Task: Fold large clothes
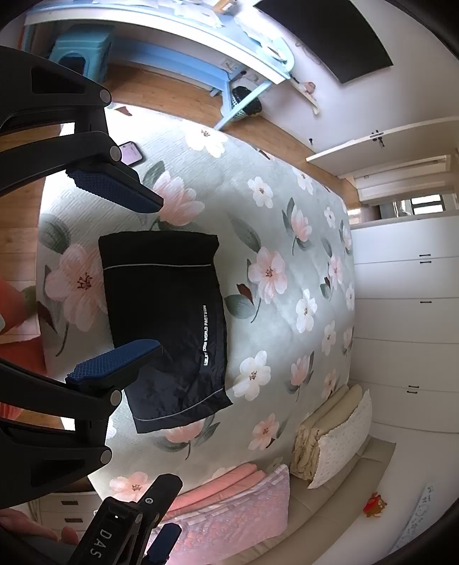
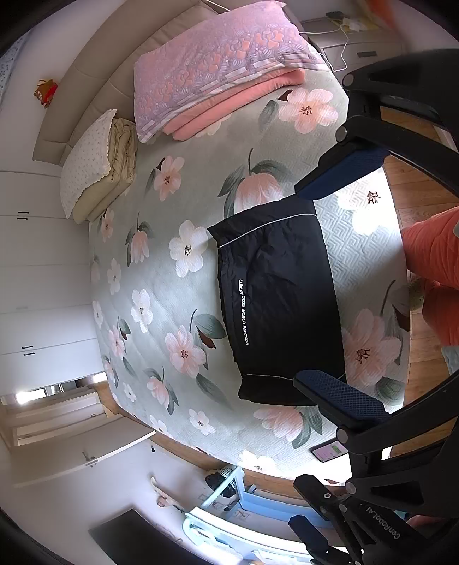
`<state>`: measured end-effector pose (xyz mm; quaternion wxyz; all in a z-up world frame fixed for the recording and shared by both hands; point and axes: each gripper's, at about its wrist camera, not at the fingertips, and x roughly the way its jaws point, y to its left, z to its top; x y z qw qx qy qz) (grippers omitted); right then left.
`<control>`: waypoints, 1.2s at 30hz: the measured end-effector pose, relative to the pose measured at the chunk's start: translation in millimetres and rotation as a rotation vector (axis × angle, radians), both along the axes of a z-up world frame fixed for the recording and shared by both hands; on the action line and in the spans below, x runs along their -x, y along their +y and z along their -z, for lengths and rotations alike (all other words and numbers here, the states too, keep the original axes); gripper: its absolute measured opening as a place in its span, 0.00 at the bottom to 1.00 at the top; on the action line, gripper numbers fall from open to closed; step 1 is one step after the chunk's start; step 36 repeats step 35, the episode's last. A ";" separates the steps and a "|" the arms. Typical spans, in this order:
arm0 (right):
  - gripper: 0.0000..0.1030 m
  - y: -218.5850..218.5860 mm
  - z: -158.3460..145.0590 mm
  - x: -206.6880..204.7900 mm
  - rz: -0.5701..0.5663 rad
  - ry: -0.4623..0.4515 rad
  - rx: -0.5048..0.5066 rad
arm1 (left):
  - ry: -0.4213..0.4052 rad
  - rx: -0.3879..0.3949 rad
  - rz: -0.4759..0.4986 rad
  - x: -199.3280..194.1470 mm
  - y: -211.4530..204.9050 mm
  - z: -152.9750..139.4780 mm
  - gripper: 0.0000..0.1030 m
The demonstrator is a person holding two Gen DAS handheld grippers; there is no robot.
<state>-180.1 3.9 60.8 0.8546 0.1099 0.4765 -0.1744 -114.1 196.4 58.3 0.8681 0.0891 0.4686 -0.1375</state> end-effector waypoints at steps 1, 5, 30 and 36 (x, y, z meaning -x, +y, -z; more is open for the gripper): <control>0.95 -0.1 0.3 -0.1 -0.001 0.001 -0.001 | 0.001 -0.001 0.000 0.7 0.0 -0.3 0.73; 0.95 -1.5 2.6 -3.4 -0.004 0.010 -0.010 | -0.003 -0.008 -0.003 -3.2 0.5 -1.9 0.73; 0.95 -32.4 22.8 -44.2 -0.039 0.068 -0.052 | 0.047 -0.034 -0.061 -27.5 -23.7 17.2 0.73; 0.95 -34.4 32.7 -54.2 -0.055 0.093 -0.056 | 0.002 -0.042 -0.095 -31.6 -19.6 16.7 0.73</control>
